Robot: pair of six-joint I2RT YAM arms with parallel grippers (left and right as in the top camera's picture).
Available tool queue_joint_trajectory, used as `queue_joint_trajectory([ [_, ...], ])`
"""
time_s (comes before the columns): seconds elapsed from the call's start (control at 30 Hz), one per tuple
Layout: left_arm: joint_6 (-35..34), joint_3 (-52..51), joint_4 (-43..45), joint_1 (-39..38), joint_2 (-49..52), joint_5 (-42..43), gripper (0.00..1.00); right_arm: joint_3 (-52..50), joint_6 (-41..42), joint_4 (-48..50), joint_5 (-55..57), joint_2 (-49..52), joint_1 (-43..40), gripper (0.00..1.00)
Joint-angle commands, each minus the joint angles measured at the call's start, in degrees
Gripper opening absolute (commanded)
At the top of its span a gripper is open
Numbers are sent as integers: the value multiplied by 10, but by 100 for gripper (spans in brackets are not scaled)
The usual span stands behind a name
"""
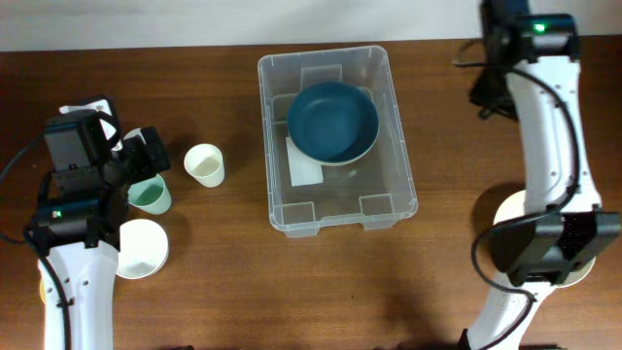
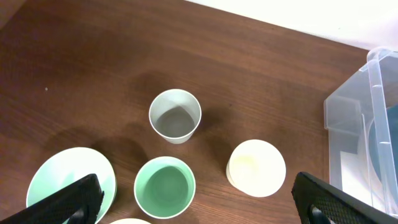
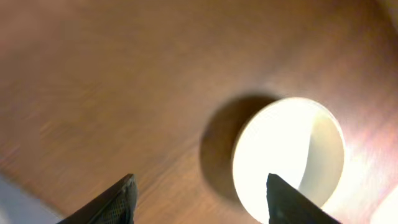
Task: Pack container
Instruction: 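Move right gripper to the cream plate and grasp its rim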
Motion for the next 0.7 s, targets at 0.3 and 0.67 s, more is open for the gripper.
queue_joint_trajectory([
  [0.3, -5, 7, 3, 2, 1, -2, 100, -165, 42, 1, -31, 6, -77, 63],
  [0.67, -5, 7, 2, 2, 1, -2, 99, -325, 45, 122, -33, 6, -100, 63],
])
